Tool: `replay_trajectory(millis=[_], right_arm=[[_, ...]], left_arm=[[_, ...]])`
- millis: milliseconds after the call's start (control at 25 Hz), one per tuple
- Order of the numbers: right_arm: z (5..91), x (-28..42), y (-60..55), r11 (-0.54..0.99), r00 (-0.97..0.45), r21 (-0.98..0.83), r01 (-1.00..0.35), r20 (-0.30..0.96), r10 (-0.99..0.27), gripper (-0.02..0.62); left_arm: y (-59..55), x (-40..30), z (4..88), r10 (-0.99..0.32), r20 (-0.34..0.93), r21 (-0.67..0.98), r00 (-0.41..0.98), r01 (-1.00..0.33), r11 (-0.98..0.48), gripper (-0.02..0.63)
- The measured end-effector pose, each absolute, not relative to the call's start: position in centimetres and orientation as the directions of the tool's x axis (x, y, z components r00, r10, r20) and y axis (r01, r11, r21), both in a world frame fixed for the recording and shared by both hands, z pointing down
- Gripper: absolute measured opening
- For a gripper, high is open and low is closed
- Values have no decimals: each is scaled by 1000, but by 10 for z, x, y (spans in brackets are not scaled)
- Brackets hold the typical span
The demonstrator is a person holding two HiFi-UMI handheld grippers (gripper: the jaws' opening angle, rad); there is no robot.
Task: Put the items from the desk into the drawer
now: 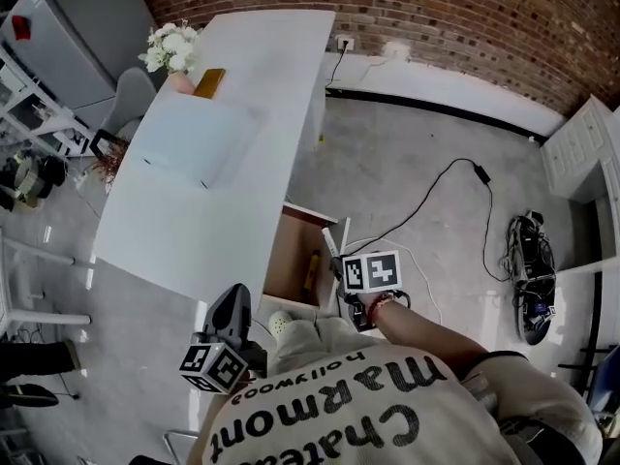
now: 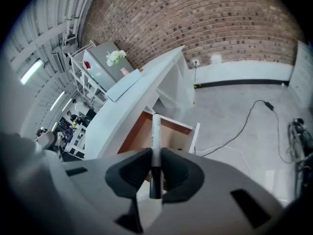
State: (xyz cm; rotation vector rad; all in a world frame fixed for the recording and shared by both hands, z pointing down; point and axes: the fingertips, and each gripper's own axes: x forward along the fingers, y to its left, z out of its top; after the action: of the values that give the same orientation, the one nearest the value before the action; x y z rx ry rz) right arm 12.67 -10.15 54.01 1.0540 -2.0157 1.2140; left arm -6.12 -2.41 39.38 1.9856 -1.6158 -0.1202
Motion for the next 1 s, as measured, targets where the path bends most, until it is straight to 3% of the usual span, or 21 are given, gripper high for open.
replay_trajectory(millis=[480, 1000], right_arm=[[619, 108, -88, 162, -506, -480, -862, 834, -221, 69], [702, 59, -99, 130, -469, -453, -882, 871, -148, 69]], left_arm=[[-49, -92, 425, -866, 406, 483, 292, -873, -68, 2], [-88, -139, 451, -867, 414, 436, 278, -896, -79, 2]])
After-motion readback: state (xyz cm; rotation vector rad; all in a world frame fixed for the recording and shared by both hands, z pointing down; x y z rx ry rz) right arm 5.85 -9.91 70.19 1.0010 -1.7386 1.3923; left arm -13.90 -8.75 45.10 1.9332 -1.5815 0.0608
